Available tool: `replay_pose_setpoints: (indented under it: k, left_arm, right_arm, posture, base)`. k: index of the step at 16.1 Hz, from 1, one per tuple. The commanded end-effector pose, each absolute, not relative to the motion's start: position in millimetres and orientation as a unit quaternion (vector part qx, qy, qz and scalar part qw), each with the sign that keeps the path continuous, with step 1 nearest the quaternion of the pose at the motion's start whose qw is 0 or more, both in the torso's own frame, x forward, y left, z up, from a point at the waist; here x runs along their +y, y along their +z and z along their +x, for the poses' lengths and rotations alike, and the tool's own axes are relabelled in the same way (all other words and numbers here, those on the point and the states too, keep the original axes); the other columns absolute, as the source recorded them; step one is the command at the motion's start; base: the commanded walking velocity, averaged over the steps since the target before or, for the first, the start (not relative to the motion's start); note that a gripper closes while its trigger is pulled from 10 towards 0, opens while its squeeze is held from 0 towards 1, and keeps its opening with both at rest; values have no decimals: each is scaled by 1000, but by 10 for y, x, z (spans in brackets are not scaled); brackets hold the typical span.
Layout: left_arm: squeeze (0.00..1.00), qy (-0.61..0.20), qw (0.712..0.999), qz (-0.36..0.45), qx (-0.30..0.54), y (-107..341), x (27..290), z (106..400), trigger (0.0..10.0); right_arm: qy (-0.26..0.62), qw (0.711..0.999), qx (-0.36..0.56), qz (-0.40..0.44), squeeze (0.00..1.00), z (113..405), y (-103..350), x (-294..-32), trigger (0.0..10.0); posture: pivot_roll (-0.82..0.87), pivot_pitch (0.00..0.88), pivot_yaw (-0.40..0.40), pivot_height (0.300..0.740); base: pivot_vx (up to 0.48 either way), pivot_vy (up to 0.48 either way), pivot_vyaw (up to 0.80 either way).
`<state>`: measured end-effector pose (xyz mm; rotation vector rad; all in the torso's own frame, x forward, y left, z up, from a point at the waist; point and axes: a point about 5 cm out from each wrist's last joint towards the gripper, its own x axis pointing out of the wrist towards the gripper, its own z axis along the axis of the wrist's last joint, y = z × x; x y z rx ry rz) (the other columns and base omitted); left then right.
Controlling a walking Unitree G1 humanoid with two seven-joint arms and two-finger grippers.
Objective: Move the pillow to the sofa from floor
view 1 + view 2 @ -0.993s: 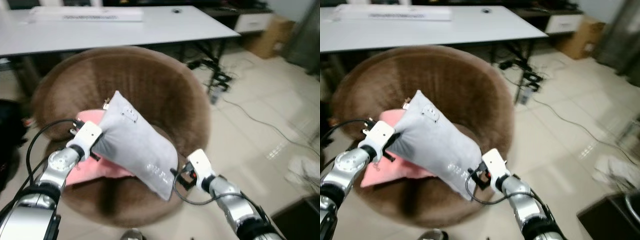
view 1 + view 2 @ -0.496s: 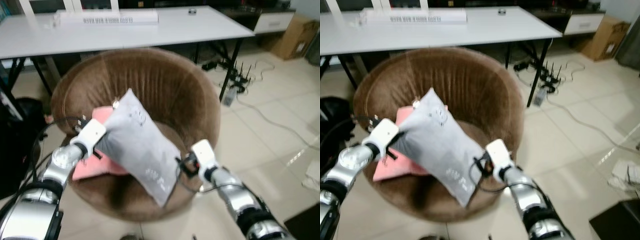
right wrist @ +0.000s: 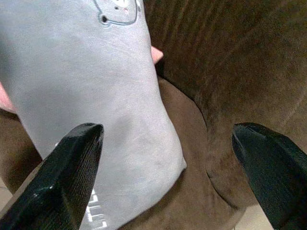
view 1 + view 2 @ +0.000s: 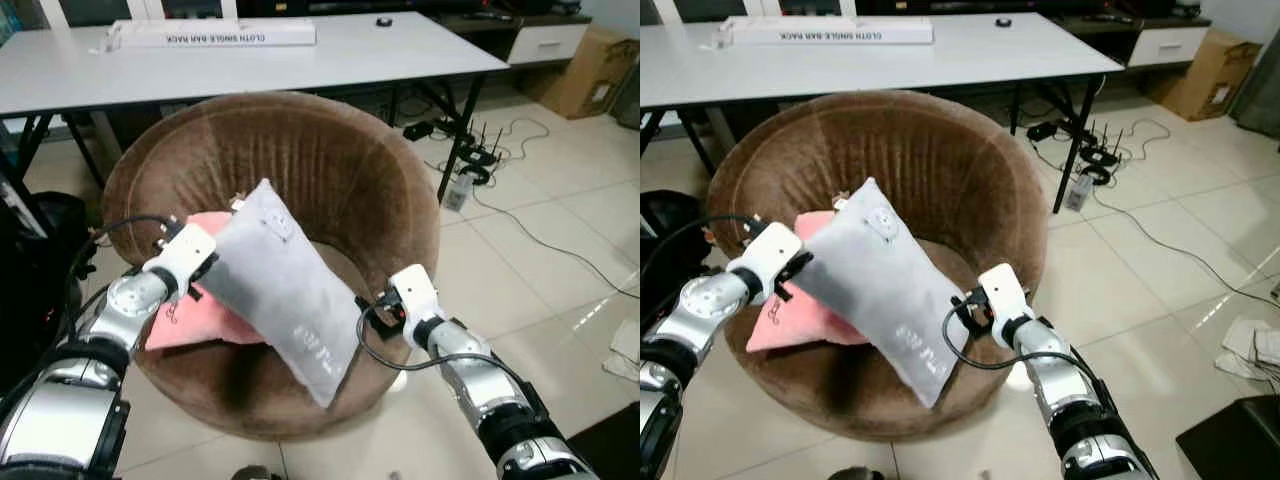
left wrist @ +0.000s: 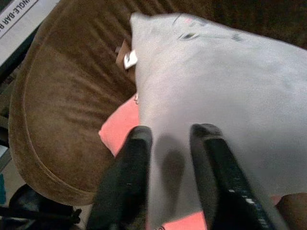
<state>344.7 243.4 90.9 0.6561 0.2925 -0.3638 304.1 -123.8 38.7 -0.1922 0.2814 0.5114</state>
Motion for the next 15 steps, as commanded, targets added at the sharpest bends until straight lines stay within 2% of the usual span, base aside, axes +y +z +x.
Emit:
replay_pose_setpoints:
  k: [1, 4, 6, 8, 9, 10, 12, 13, 15]
  left_arm:
    - [1000, -177, 916, 328, 148, 943, 2446, 3474, 10000]
    - [1000, -179, 924, 310, 131, 999, 2427, 3499, 10000]
    - [1000, -180, 947, 248, 94, 1043, 2348, 3512, 10000]
    - [1000, -199, 957, 200, 74, 1017, 2251, 3480, 10000]
    - [392, -217, 961, 162, 53, 979, 2136, 3419, 10000]
    - [0, -235, 964, 122, 25, 966, 1962, 3303, 10000]
    - [0, -254, 964, 80, -3, 962, 1702, 3106, 10000]
    - [0, -257, 963, 85, 10, 872, 1622, 3039, 10000]
    - [0, -240, 961, 123, 58, 582, 1528, 2936, 10000]
  right_arm:
    - [247, 954, 141, -93, 0, 3032, 403, -1246, 10000]
    - [247, 955, 142, -89, 0, 2995, 416, -1248, 10000]
    - [234, 959, 145, -74, 0, 2970, 424, -1275, 10000]
    - [214, 964, 143, -61, 0, 2969, 456, -1310, 10000]
    - [194, 968, 150, -61, 0, 2951, 450, -1354, 10000]
    - [162, 971, 164, -57, 0, 2918, 418, -1427, 10000]
    - [112, 977, 180, -20, 0, 2862, 364, -1554, 10000]
    - [82, 979, 188, 6, 0, 2859, 358, -1600, 10000]
    - [42, 983, 180, 8, 0, 2917, 434, -1614, 10000]
  posture:
    - [56, 0, 3, 740]
    - [62, 0, 0, 740]
    - [68, 0, 2, 740]
    - [66, 0, 6, 740]
    - [66, 0, 13, 740]
    - [67, 0, 16, 740]
    - [77, 0, 16, 740]
    - [77, 0, 16, 740]
    - [65, 0, 23, 740]
  base:
    - [0, 0, 0]
    - [0, 0, 0]
    - [0, 0, 0]
    - [0, 0, 0]
    - [0, 0, 0]
    - [0, 0, 0]
    - [0, 0, -778]
    - [0, 0, -800]
    - [0, 0, -800]
